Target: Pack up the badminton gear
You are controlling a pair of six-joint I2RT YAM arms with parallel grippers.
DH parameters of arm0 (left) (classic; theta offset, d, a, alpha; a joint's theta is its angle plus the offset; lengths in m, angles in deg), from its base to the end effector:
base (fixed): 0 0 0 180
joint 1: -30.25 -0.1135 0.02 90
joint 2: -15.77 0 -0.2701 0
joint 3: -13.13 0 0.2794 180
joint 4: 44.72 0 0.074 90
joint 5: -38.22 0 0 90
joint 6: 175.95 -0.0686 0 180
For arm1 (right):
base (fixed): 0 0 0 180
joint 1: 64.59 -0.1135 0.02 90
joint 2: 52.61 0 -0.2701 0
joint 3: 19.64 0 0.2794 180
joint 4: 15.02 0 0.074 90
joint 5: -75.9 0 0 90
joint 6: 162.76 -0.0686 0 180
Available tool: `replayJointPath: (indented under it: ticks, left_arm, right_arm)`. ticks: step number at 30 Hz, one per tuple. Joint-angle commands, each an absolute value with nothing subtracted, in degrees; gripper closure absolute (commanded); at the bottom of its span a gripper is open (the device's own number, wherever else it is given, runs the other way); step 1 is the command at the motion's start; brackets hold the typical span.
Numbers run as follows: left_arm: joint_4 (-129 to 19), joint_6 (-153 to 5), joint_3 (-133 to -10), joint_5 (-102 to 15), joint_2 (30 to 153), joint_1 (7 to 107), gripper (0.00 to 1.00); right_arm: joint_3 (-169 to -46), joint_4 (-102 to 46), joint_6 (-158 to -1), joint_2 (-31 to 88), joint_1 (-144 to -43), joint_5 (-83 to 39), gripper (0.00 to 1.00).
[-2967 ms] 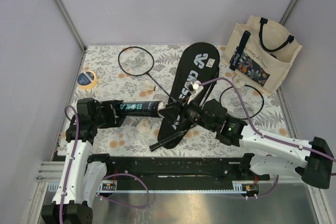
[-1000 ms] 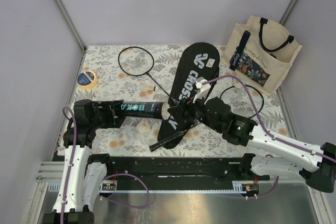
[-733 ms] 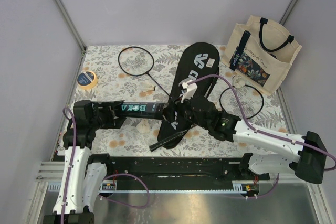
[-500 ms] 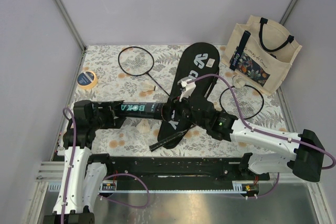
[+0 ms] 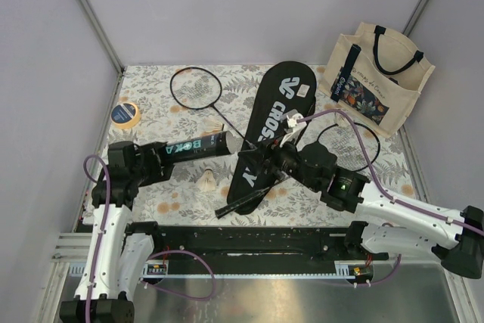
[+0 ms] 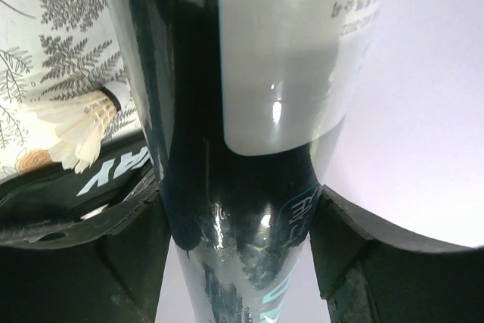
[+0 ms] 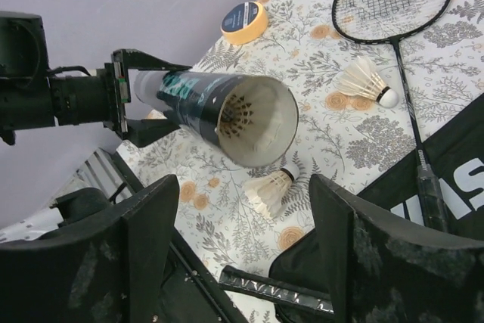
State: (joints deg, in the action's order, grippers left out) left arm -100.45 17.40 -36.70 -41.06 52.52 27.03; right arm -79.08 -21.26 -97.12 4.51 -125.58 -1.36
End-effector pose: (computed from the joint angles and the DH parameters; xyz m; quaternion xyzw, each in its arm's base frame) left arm 0.1802 -0.0026 0.2425 -0.7085 0.5752 -0.3615 0.1910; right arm 0.1554 0.2490 0.3420 -0.1564 0.7134 0.4002 0.5537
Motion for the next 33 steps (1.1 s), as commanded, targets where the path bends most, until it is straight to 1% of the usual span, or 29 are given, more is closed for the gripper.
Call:
replayJointPath:
  ticks: [1,5,8,13,16,23,28,33]
  left_arm:
    - [-97.8,22.0,-41.1,-49.1,53.0,27.0,0.76]
    - [-101.1,23.9,-45.3,-56.8,53.0,26.9,0.75]
    - [-103.3,25.0,-49.2,-61.8,52.3,27.0,0.75]
    - [-106.8,24.7,-53.6,-68.6,53.3,26.9,0.75]
    - [-106.8,24.6,-53.1,-68.7,53.4,26.9,0.74]
    - [-105.6,25.1,-49.5,-65.8,53.9,26.9,0.75]
    - [-104.9,24.1,-49.1,-66.0,53.7,27.0,0.74]
    - [-104.8,23.5,-48.7,-65.8,53.8,26.9,0.74]
  right_arm:
    - [-77.4,-20.5,-92.9,5.0,-125.3,-1.5,0.23]
    - [-75.5,-16.4,-92.0,9.5,-125.4,-2.3,0.25]
    - [-74.5,-11.5,-90.5,15.6,-126.6,-2.8,0.27]
    - [-78.4,-8.4,-87.4,28.0,-130.9,1.4,0.28]
    - [-82.8,-9.3,-88.6,35.1,-133.7,5.8,0.29]
    - [-90.8,-10.2,-87.5,47.0,-138.7,15.8,0.30]
    - [-93.9,-11.3,-83.8,52.2,-139.8,19.8,0.31]
    - [-96.5,-13.8,-83.8,56.3,-139.8,22.2,0.31]
